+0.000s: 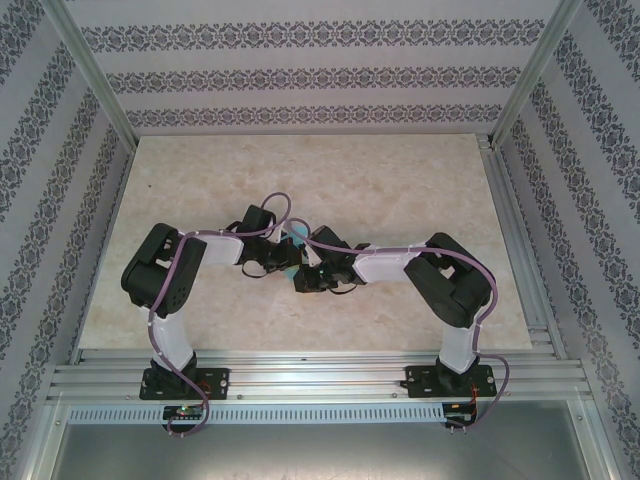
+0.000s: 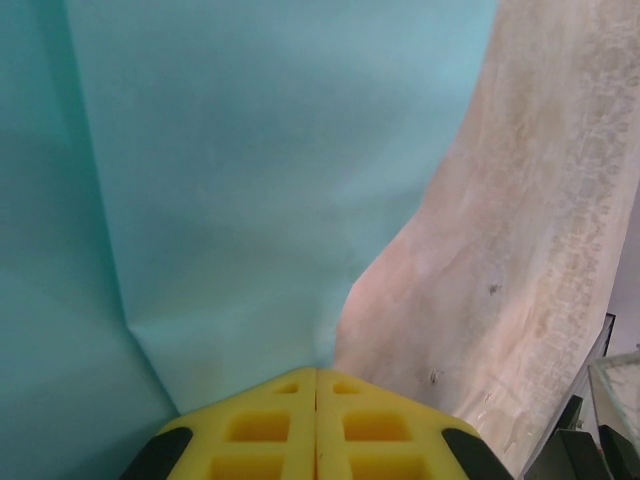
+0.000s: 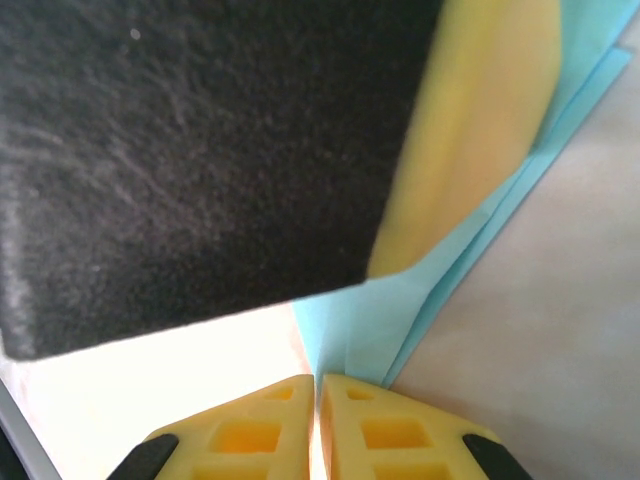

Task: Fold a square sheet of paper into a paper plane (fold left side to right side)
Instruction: Fourth fold the wing at the center of the table.

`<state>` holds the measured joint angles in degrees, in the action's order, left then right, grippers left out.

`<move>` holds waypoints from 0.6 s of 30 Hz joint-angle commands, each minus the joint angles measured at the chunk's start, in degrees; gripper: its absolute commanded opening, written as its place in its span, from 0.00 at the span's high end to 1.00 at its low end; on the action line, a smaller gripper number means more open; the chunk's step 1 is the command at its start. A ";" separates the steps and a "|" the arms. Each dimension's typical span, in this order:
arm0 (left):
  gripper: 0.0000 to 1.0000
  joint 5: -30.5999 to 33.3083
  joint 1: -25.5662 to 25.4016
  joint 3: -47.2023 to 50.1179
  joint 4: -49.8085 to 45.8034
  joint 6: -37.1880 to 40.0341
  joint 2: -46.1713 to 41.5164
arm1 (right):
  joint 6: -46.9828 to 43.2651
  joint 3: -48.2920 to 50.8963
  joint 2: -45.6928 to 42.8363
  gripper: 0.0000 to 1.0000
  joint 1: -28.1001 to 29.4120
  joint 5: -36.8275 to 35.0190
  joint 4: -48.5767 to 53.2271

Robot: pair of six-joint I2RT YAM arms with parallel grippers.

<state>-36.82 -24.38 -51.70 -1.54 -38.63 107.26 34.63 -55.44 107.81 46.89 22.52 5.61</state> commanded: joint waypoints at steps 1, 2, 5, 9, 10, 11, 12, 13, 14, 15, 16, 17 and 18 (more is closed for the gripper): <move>0.93 6.99 1.87 -2.16 1.09 3.27 2.32 | -0.63 2.06 4.32 0.87 1.53 -2.48 9.38; 0.93 7.40 2.17 -2.50 0.53 3.67 2.29 | -0.71 2.00 4.38 0.87 1.53 -2.48 9.41; 0.92 8.24 3.12 -3.72 -1.24 4.92 2.33 | -0.62 1.92 4.51 0.87 1.53 -2.44 9.51; 0.91 8.23 4.56 -5.06 -2.40 6.34 2.81 | -0.64 1.74 4.69 0.87 1.53 -2.36 9.60; 0.90 8.08 4.87 -5.52 -2.60 6.69 2.99 | -0.71 1.66 4.77 0.87 1.53 -2.31 9.68; 0.90 7.92 5.21 -6.09 -3.08 7.21 3.45 | -0.72 1.73 4.78 0.87 1.55 -2.30 9.64; 0.89 7.58 5.52 -6.78 -3.43 7.85 3.93 | -0.75 1.65 4.78 0.87 1.53 -2.31 9.76; 0.89 7.47 5.79 -7.49 -3.95 8.35 4.45 | -0.78 1.60 4.80 0.87 1.58 -2.23 9.73; 0.89 7.46 6.12 -8.24 -4.36 8.84 5.08 | -0.73 1.57 4.80 0.87 1.53 -2.22 9.79; 0.88 7.30 6.37 -9.13 -4.56 9.35 5.75 | -0.75 1.57 4.84 0.87 1.58 -2.15 9.89; 0.88 7.25 6.65 -9.84 -4.97 9.74 6.29 | -0.74 1.54 4.87 0.87 1.54 -2.13 9.90; 0.88 7.08 7.06 -10.68 -5.19 10.08 7.05 | -0.79 1.50 4.87 0.87 1.56 -2.13 9.95; 0.88 6.87 7.28 -11.63 -5.52 10.44 7.85 | -0.79 1.48 4.87 0.87 1.51 -2.18 9.99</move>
<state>-34.70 -19.75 -60.47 -7.53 -32.38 111.74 34.63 -56.29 108.18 46.89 22.55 6.63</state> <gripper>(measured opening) 0.116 0.129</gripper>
